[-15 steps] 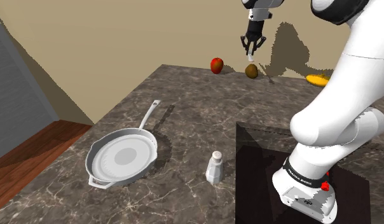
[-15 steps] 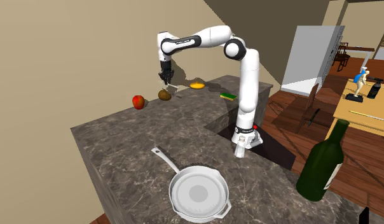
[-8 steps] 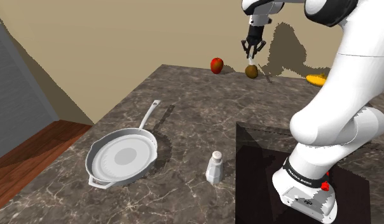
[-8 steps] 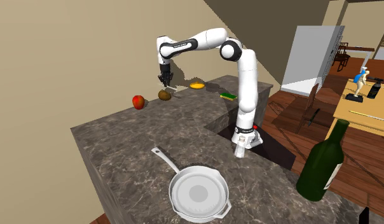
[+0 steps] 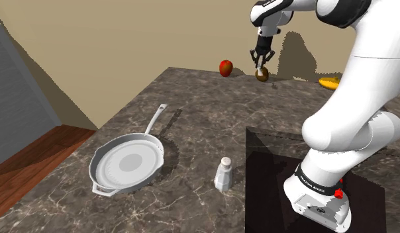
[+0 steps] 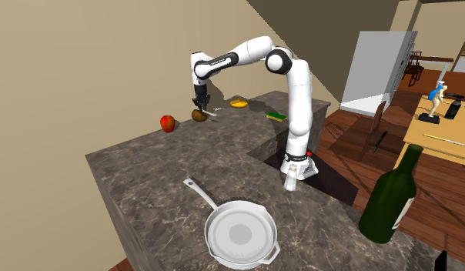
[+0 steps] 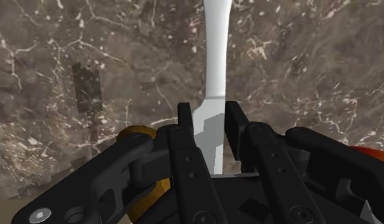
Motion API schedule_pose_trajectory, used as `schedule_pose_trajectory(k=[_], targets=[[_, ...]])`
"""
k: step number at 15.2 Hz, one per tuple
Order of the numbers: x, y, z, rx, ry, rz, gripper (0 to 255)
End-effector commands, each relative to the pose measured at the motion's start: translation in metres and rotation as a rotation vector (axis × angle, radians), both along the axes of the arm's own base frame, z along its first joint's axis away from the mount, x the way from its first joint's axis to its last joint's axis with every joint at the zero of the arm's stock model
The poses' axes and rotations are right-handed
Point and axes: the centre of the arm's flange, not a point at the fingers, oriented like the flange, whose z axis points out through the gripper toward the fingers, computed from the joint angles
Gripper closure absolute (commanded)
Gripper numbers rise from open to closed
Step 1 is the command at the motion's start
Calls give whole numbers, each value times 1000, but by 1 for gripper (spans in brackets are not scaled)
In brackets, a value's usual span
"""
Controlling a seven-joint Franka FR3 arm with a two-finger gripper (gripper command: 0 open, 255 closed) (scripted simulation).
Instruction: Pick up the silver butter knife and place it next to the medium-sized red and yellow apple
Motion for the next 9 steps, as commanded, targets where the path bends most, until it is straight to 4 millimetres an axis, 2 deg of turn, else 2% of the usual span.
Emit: schedule_pose_trajectory(k=[1, 9], targets=[[0, 0, -10, 0, 0, 0, 255], [0, 0, -52, 0, 0, 0, 255]])
